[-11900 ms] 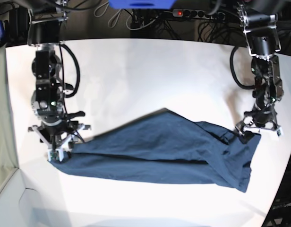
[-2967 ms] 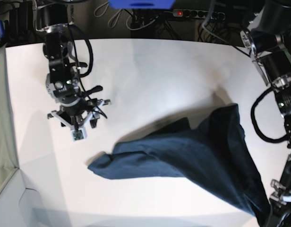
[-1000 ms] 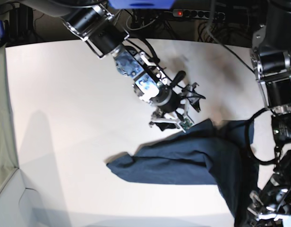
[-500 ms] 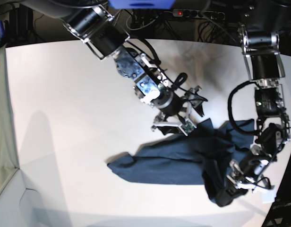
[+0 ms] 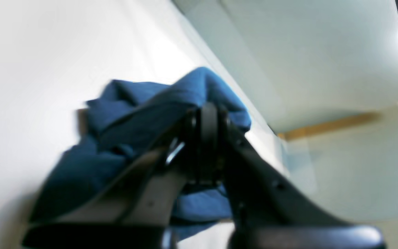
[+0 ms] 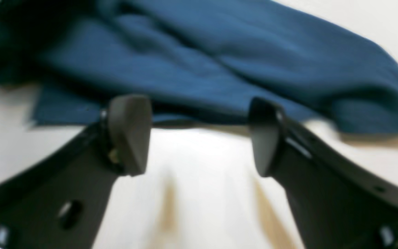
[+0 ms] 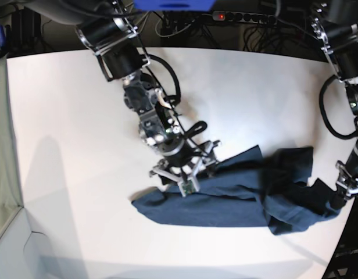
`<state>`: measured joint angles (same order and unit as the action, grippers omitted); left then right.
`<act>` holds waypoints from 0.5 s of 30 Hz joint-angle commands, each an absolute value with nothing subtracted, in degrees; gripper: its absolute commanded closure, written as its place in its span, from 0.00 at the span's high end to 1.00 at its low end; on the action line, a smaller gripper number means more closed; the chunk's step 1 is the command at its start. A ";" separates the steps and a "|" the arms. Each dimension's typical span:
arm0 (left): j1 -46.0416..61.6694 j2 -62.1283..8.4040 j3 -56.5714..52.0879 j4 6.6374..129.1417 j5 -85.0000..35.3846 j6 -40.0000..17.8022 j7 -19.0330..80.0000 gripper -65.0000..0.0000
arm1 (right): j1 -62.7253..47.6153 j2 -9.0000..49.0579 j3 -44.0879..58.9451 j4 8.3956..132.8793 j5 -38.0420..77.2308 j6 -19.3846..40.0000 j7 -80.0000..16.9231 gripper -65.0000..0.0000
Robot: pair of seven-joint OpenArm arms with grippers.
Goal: Layout the t-shirt on the table in an organized manner, then fold the t-shirt properly
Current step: 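Lower the right gripper onto the shirt edge and grasp it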
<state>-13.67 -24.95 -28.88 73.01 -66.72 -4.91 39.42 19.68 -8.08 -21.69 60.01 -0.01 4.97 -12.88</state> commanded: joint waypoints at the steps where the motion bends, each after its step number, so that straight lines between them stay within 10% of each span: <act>1: -14.29 -26.15 -29.23 73.63 -67.12 -5.14 38.90 0.00 | 22.55 -8.57 -20.09 60.62 0.04 5.05 -10.95 0.57; 15: -2.59 -25.45 -31.78 81.98 -62.20 -5.23 38.90 0.00 | 29.14 -3.56 -6.64 50.42 0.04 5.05 -10.51 0.55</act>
<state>-2.17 -24.16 -31.40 81.30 -61.52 -4.75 39.42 27.59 -3.55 -6.76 49.47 0.03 4.89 -11.97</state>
